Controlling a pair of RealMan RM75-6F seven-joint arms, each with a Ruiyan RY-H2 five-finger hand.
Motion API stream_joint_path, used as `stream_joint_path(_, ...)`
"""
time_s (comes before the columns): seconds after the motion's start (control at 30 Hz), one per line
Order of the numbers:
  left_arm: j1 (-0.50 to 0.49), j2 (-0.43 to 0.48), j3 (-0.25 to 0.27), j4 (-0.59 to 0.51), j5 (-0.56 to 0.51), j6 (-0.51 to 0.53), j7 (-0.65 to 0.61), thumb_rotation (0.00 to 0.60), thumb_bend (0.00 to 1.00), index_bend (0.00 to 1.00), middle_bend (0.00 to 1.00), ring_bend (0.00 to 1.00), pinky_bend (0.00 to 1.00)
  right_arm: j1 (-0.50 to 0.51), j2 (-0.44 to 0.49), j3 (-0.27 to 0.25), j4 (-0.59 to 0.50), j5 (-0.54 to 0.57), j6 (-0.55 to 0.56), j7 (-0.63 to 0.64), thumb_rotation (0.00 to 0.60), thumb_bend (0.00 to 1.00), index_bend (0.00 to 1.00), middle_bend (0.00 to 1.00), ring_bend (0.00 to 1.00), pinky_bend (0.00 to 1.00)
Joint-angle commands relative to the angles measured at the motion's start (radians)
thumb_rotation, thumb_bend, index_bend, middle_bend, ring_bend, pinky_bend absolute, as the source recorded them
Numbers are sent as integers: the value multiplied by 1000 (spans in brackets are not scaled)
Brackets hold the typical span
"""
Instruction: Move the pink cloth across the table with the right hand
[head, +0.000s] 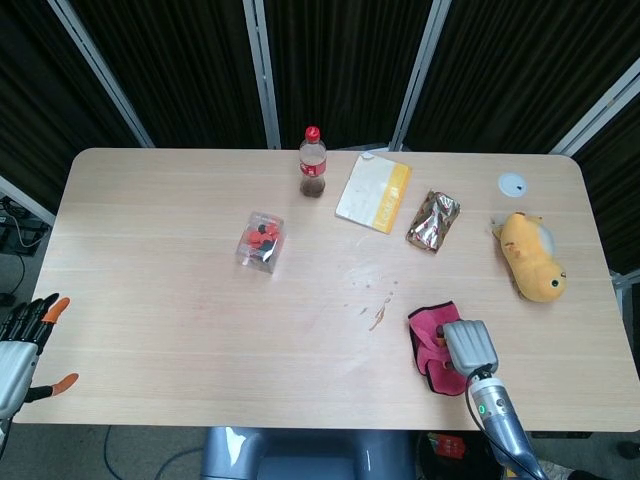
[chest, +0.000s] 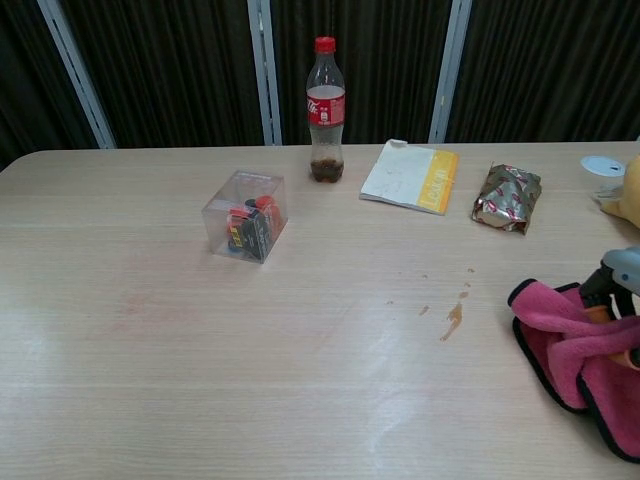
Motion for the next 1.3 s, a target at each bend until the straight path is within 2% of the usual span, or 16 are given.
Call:
stream_joint_path(0.03, 0, 1, -1, -1, -1, -1, -1, 600, 0, 0, 0, 0, 0, 25, -34, 23, 23, 28, -15, -19, 600, 339, 719, 606, 516, 691)
stream_joint_path(0.2, -1, 1, -2, -2, -8, -6, -2, 600, 0, 0, 0, 0, 0, 67, -97, 45, 71, 63, -31, -57, 600, 344, 719, 607, 516, 691)
stream_joint_path(0.37, -3, 4, -3, -5, -16, -14, -10, 600, 0, 0, 0, 0, 0, 138, -221, 92, 169, 103, -54, -82, 600, 349, 725, 609, 516, 691)
stream_joint_path(0.73, -2, 10, -2, -9, -22, -17, -21, 600, 0, 0, 0, 0, 0, 242, -391, 174, 323, 105, -45, -38, 600, 359, 730, 611, 518, 691)
stream_joint_path(1.07, 1, 15, -4, -9, -31, -16, -29, 600, 0, 0, 0, 0, 0, 288, -467, 185, 401, 116, -57, -19, 600, 365, 731, 614, 520, 691)
stream_joint_path(1.3, 4, 21, -3, -14, -36, -15, -31, 600, 0, 0, 0, 0, 0, 273, -450, 162, 419, 130, -49, -34, 600, 369, 736, 615, 521, 691)
